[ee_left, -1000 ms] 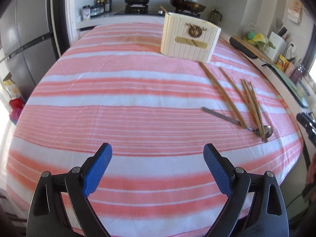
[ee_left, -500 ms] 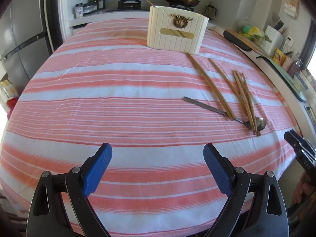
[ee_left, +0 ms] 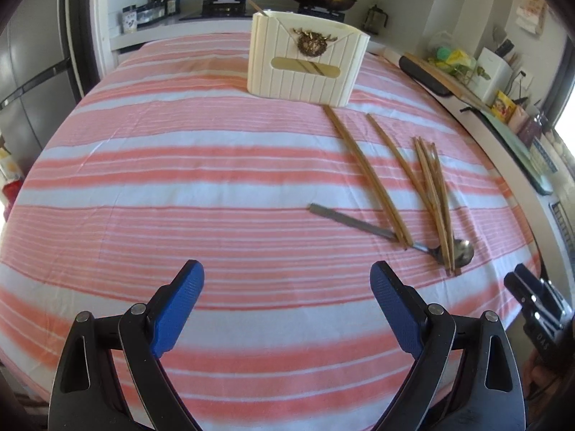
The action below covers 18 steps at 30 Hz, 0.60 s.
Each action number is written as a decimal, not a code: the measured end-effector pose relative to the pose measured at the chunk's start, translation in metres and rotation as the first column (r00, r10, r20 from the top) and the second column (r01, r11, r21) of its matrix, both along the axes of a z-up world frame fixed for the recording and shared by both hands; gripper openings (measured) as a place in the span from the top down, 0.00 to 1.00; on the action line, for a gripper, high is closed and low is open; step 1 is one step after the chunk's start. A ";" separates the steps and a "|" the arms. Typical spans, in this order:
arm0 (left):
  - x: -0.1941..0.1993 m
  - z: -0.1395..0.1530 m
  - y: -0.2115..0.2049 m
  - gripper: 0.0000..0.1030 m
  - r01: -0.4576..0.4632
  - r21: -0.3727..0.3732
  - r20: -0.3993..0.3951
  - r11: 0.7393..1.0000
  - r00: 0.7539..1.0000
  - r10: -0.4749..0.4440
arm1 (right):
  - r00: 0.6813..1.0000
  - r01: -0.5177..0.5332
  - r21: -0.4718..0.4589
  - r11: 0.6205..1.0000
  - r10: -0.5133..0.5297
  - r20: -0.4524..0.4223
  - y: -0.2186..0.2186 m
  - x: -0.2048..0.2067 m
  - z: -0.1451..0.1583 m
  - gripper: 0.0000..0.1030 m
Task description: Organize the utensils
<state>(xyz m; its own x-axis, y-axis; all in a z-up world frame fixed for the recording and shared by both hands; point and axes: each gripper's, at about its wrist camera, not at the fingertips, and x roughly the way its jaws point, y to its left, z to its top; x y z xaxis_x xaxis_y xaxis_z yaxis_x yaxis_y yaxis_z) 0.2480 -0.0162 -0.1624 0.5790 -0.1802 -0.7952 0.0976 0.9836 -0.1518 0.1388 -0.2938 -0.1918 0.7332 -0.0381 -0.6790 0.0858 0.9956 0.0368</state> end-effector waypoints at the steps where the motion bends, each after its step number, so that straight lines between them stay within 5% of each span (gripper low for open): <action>1: 0.009 0.002 -0.005 0.08 0.000 0.007 -0.007 1.000 1.000 0.000 | 1.000 0.002 0.003 1.000 -0.002 0.000 0.000 0.000 0.000 0.54; 9: 0.076 -0.011 -0.061 0.07 0.054 0.111 -0.056 0.992 0.997 -0.048 | 1.000 0.001 0.017 1.000 -0.002 0.014 0.001 -0.006 0.005 0.54; 18: 0.096 -0.029 -0.083 0.04 0.056 0.206 -0.071 0.977 0.997 -0.042 | 0.999 0.035 0.042 0.998 -0.036 0.024 -0.014 -0.014 0.010 0.54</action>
<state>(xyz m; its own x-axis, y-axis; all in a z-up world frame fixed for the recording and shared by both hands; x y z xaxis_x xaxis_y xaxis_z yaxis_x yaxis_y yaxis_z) 0.3438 -0.0991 -0.1912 0.5184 -0.0340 -0.8545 0.1432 0.9885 0.0476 0.1246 -0.3074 -0.1822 0.7487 -0.0367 -0.6619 0.1198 0.9895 0.0807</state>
